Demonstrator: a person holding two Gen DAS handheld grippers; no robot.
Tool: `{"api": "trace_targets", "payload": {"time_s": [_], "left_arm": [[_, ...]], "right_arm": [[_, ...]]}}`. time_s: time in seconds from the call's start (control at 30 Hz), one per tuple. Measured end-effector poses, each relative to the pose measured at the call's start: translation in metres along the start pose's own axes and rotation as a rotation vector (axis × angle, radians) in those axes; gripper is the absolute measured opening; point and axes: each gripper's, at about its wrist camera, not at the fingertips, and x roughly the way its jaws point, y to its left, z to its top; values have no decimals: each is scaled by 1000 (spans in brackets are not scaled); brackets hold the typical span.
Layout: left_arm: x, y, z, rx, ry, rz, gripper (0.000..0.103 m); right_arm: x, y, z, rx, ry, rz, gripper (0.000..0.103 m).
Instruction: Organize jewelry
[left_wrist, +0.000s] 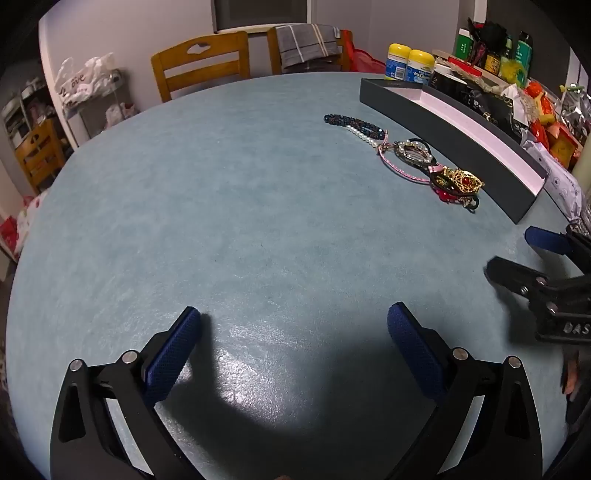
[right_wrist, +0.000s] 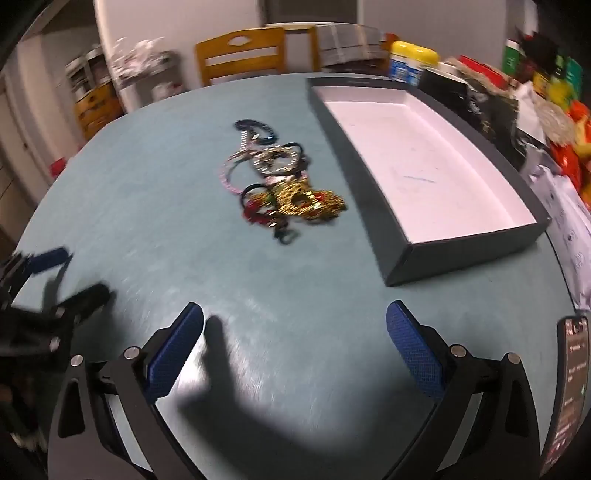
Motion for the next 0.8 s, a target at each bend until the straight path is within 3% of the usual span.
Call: {"api": "trace_targets", "payload": {"time_s": [0.1, 0.8], "left_arm": [[1, -4, 3, -2, 0, 0, 101], [6, -3, 7, 4, 1, -6, 101]], "right_arm": [[4, 3, 1, 0, 0, -43, 98], [8, 3, 5, 2, 3, -44, 99]]}}
